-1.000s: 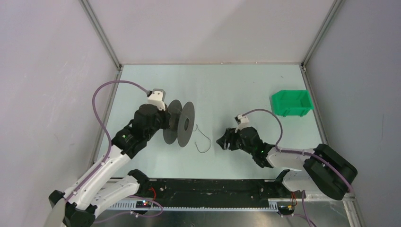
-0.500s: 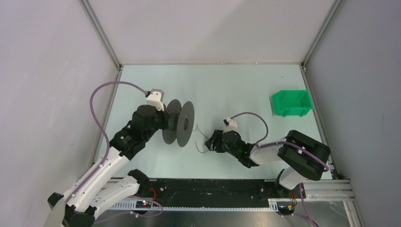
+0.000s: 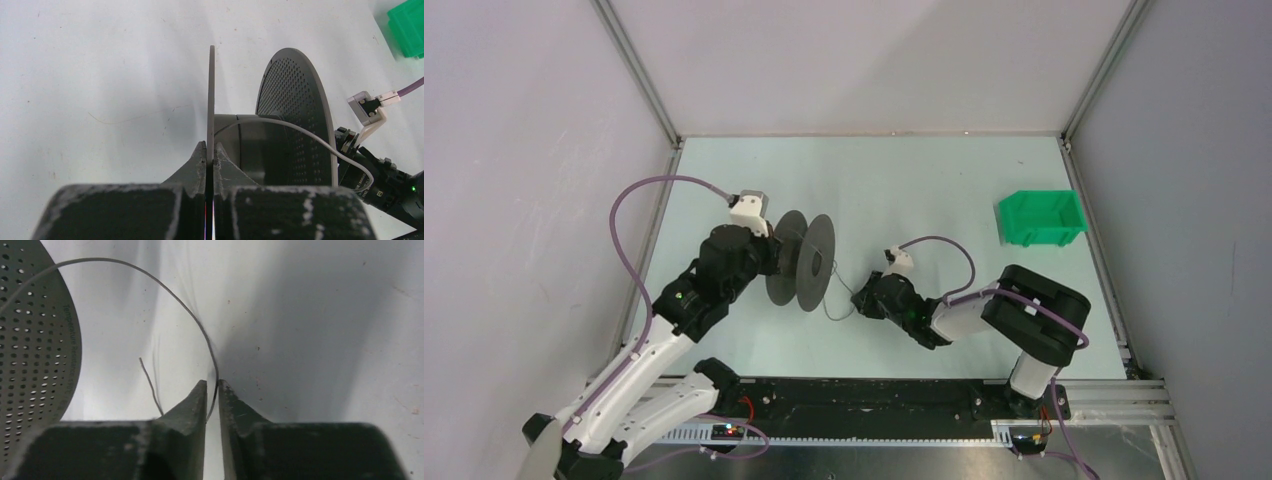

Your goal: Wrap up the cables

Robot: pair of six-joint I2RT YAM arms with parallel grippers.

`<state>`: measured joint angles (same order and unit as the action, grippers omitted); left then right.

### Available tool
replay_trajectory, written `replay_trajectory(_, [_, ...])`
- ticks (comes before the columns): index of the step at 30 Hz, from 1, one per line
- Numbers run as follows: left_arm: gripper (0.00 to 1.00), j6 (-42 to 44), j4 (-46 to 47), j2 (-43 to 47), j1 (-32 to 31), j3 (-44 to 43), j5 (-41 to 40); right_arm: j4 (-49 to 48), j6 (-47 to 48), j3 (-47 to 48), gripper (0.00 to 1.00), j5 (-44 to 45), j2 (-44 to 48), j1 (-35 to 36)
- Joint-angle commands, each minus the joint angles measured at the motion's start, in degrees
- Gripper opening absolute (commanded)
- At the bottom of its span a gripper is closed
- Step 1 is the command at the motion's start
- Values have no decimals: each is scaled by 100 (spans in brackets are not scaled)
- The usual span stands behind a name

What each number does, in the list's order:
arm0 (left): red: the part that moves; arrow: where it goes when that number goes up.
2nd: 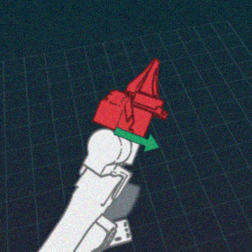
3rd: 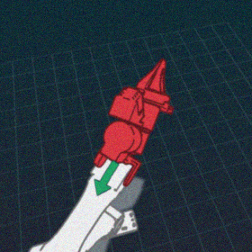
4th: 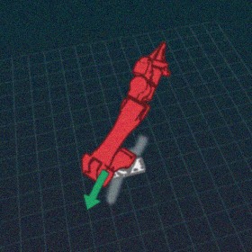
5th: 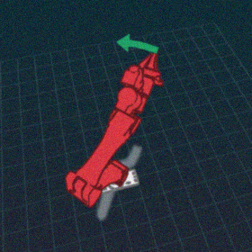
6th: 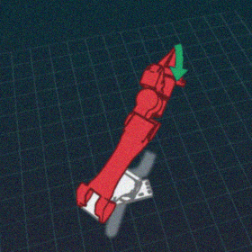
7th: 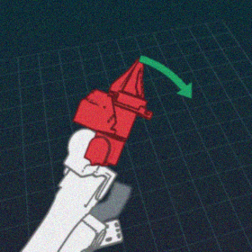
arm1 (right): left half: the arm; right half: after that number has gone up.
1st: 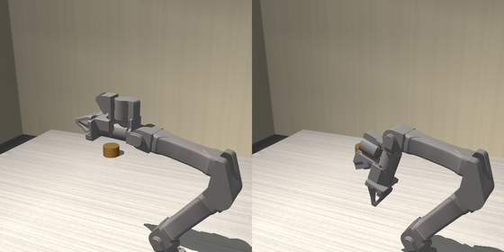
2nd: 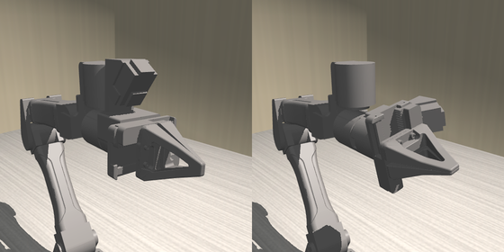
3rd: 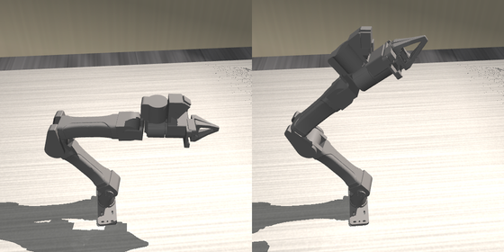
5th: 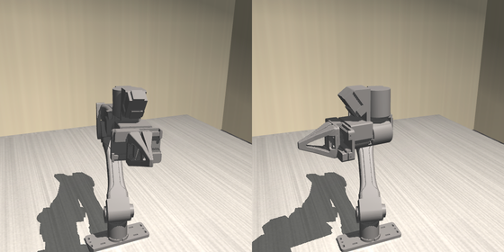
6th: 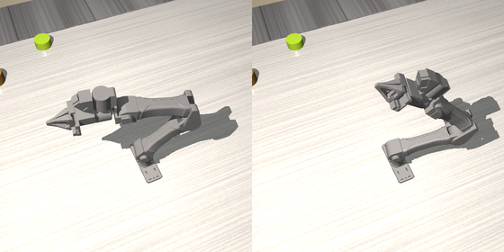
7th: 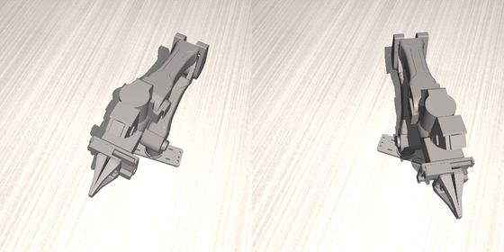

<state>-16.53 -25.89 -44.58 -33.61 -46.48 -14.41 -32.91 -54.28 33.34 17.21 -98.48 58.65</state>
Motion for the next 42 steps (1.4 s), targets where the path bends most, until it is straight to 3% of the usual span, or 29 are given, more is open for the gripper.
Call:
replay_trajectory(1, [0,-56,471,186,32,-33,94,535,86,-125,10,269,-65,-8])
replay_trajectory(3, [0,-8,466,232,35,-43,178,450,281,-213,0,329,207,-45])
replay_trajectory(15, [0,307,305,37,38,-40,862,1261,2348,-895,0,1153,3419,-490])
replay_trajectory(20, [0,359,-1,-289,37,-260,1161,1415,3039,-1137,0,195,4935,-1957])
replay_trajectory(24, [0,445,-231,-308,31,-288,1708,1433,3581,-1125,0,-329,5623,-2843])
replay_trajectory(29, [0,503,-425,-261,31,-257,2510,1519,3761,-1008,0,-1046,5765,-3939])
replay_trajectory(33, [0,566,-504,-202,37,-241,3231,1449,3747,-967,0,-1546,5442,-4413])
replay_trajectory(42, [0,113,-518,117,716,-439,4268,2097,3117,-1134,0,-721,4920,-4500])
